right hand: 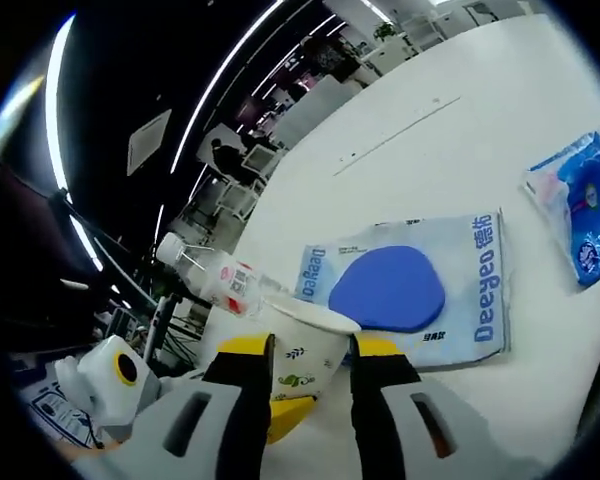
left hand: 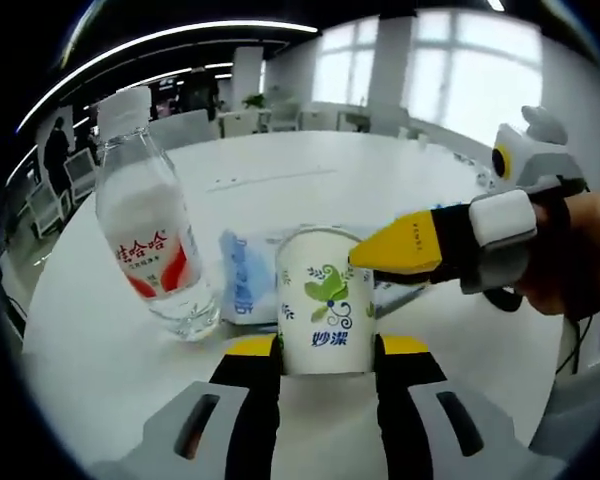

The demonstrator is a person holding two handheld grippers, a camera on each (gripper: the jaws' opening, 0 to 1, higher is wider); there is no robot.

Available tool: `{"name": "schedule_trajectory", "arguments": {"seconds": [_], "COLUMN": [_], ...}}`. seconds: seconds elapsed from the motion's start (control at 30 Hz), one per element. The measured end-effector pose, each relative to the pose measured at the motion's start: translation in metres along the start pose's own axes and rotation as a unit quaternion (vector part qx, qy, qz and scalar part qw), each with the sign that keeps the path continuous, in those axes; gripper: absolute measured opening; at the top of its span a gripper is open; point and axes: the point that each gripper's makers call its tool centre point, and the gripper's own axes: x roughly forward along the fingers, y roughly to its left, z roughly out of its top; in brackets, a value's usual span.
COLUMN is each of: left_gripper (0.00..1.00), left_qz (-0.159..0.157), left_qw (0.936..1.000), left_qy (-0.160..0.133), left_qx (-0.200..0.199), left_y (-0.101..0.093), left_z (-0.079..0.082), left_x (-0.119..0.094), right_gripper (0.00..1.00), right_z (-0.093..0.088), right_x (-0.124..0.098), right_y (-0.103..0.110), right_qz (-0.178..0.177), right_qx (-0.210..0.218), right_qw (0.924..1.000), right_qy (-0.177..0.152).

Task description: Arrange the tabletop items into an orderly group along one side of the table until the central work area is clear of visible clutter.

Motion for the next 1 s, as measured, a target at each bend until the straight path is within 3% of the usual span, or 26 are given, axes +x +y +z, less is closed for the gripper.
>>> {"name": "schedule_trajectory", "arguments": {"seconds": [0.4, 0.5, 0.53, 0.77, 1.0], "left_gripper": [0.32, 0.32, 0.32, 0.32, 0.31], "left_qz": [0.011, 0.016, 0.017, 0.021, 0.011], "left_qw": [0.9994, 0.9990, 0.9988, 0.9970, 0.9955], "left_qy": [-0.032, -0.037, -0.040, -0.062, -0.082], "left_qx": [-0.011, -0.016, -0.021, -0.043, -0.045], "left_y": [-0.008, -0.009, -0.009, -0.014, -0.021], "left_z": [0.000, -0.002, -0.002, -0.005, -0.001], "left_x": [-0.028, -0.034, -0.036, -0.049, -0.053], "right_gripper": [0.19, 0.09, 0.00, 0.00, 0.04], "right_z": [-0.009, -0.019, -0.021, -0.025, -0.030], "right_x": [-0.028, -0.033, -0.034, -0.041, -0.052], "right_y": [0.038, 0.046, 0.046, 0.057, 0.068], "right_qz": [0.038, 0.046, 0.045, 0.064, 0.088], "right_qx": [-0.049, -0.077, -0.081, -0.098, -0.149], "right_qw": [0.9981, 0.9959, 0.9957, 0.9931, 0.9847], "right_qy": [-0.004, 0.009, 0.012, 0.011, 0.018]}}
